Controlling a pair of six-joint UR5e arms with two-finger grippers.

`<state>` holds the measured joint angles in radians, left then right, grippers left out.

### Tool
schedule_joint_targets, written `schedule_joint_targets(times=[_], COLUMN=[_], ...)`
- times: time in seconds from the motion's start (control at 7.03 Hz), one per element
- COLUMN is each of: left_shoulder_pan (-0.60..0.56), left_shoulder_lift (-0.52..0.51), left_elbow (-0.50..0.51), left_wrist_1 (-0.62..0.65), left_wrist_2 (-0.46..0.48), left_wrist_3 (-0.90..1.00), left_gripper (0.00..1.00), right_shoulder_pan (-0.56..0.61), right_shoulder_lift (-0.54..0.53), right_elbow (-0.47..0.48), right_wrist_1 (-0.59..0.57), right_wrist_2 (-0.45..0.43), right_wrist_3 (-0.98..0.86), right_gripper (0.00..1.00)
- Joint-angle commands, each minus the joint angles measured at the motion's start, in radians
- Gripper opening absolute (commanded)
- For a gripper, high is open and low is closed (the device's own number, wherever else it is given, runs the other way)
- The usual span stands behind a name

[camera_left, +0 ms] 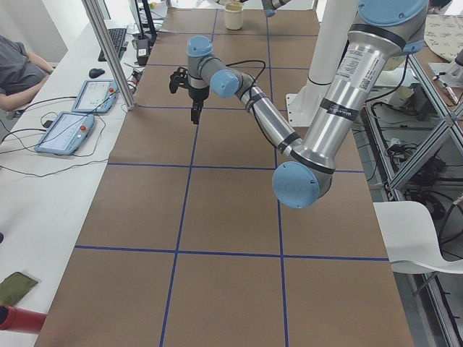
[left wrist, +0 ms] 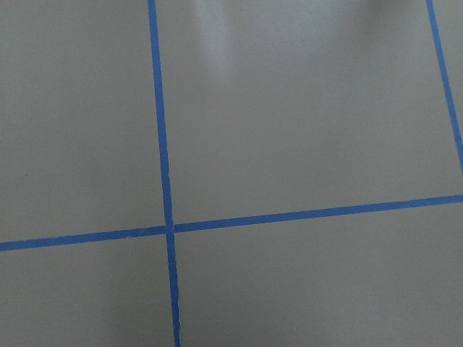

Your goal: Left arm hands cup to right arm to dump lemon

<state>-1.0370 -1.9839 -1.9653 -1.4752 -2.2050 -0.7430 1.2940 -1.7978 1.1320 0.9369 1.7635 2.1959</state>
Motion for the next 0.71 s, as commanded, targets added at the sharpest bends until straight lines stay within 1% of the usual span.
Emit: schedule_joint_targets(times=[0.0, 0.28, 0.43, 0.57], left_shoulder_pan=[0.002, 0.002, 0.002, 0.002], left_shoulder_lift=[0.007, 0.008, 0.008, 0.008], left_elbow=[0.005, 0.005, 0.005, 0.005], left_wrist_1=[-0.002, -0.002, -0.002, -0.001], left_wrist_2=[-0.001, -0.001, -0.002, -0.002], left_wrist_3=[0.004, 0.002, 0.002, 0.002], left_gripper=[1.00, 1.00, 1.00, 1.00], right_shoulder_pan=[0.002, 0.004, 0.002, 0.002], right_shoulder_lift=[-0.006, -0.026, -0.023, -0.014], right_elbow=[0.053, 0.153, 0.176, 0.204], right_wrist_1=[-0.129, -0.325, -0.392, -0.458], right_wrist_2=[0.074, 0.093, 0.123, 0.132], right_wrist_3=[-0.384, -0.697, -0.863, -1.044], right_gripper=[0.00, 0.00, 0.00, 0.00])
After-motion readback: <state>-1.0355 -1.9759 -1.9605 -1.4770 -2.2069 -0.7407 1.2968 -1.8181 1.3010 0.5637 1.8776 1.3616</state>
